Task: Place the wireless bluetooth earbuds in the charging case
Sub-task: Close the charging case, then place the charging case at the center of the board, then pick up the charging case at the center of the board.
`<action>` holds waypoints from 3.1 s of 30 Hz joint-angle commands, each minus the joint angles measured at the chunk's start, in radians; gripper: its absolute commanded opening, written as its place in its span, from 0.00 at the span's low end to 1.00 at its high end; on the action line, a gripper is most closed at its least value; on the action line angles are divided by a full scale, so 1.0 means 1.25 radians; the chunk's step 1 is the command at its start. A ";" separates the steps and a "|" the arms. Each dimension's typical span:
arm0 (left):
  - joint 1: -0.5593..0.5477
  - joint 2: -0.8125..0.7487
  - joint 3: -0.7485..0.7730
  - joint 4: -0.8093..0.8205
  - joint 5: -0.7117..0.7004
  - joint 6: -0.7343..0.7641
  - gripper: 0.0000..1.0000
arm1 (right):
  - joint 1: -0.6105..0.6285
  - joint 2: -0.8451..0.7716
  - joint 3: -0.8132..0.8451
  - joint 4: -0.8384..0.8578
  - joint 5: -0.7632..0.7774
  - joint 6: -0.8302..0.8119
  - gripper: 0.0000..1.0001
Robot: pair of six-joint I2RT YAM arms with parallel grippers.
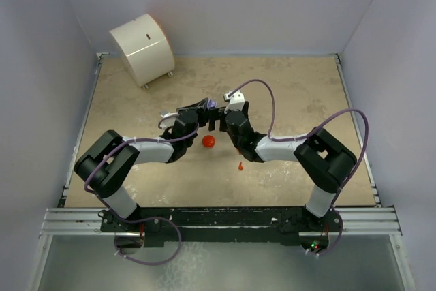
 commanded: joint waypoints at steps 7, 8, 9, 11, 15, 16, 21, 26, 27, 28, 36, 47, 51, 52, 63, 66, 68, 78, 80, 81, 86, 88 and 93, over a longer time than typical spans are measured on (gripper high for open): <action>-0.012 -0.016 -0.044 -0.003 0.014 -0.050 0.00 | -0.001 -0.035 0.005 0.065 0.102 0.028 1.00; -0.012 -0.018 -0.049 -0.003 0.014 -0.051 0.00 | 0.000 -0.037 0.004 0.064 0.110 0.030 1.00; -0.013 -0.019 -0.052 -0.003 0.013 -0.051 0.00 | -0.001 -0.039 0.001 0.063 0.115 0.030 1.00; -0.013 -0.023 -0.061 -0.003 0.011 -0.052 0.00 | -0.002 -0.041 0.001 0.051 0.128 0.037 1.00; -0.012 -0.031 -0.075 -0.004 0.006 -0.051 0.00 | -0.007 -0.054 -0.014 0.048 0.131 0.049 1.00; -0.011 -0.035 -0.078 -0.006 0.003 -0.048 0.00 | -0.010 -0.060 -0.019 0.043 0.129 0.054 1.00; 0.007 -0.047 -0.076 -0.036 -0.014 0.042 0.00 | -0.020 -0.096 -0.043 -0.003 0.109 0.086 1.00; 0.080 -0.020 -0.057 -0.057 0.035 0.215 0.00 | -0.021 -0.163 -0.073 -0.032 0.052 0.091 1.00; 0.093 -0.012 -0.055 -0.055 0.044 0.242 0.00 | -0.022 -0.173 -0.073 -0.043 0.043 0.092 1.00; 0.106 -0.002 -0.052 -0.045 0.053 0.277 0.00 | -0.022 -0.182 -0.071 -0.063 0.035 0.095 1.00; 0.152 0.075 0.027 -0.053 0.065 0.485 0.00 | -0.022 -0.209 -0.060 -0.127 -0.094 0.082 1.00; 0.188 0.212 0.108 -0.002 0.132 0.549 0.16 | -0.023 -0.218 -0.089 -0.162 -0.157 0.099 1.00; 0.205 0.234 0.132 -0.003 0.154 0.560 0.40 | -0.022 -0.203 -0.089 -0.161 -0.198 0.098 1.00; 0.208 0.236 0.138 -0.011 0.155 0.564 0.47 | -0.023 -0.198 -0.088 -0.161 -0.213 0.098 1.00; 0.251 0.094 0.082 -0.137 0.153 0.610 0.69 | -0.016 -0.107 -0.063 -0.147 -0.311 0.079 1.00; 0.256 -0.021 0.014 -0.172 0.100 0.614 0.69 | -0.006 -0.078 -0.051 -0.147 -0.323 0.084 1.00; 0.257 -0.105 -0.024 -0.210 0.070 0.623 0.69 | 0.001 -0.061 -0.042 -0.146 -0.327 0.087 1.00; 0.257 -0.446 -0.123 -0.394 -0.041 0.666 0.74 | 0.046 0.024 0.003 -0.136 -0.343 0.115 1.00; 0.256 -0.477 -0.132 -0.418 -0.054 0.671 0.74 | 0.057 0.036 0.010 -0.133 -0.345 0.120 1.00; 0.257 -0.490 -0.135 -0.429 -0.059 0.671 0.75 | 0.062 0.041 0.013 -0.132 -0.345 0.121 1.00; 0.257 -0.523 -0.151 -0.455 -0.068 0.670 0.75 | 0.089 0.058 0.036 -0.140 -0.344 0.132 1.00; 0.257 -0.531 -0.154 -0.461 -0.071 0.671 0.75 | 0.102 0.056 0.043 -0.150 -0.339 0.136 1.00; 0.257 -0.543 -0.163 -0.467 -0.075 0.670 0.75 | 0.125 0.041 0.044 -0.166 -0.325 0.145 1.00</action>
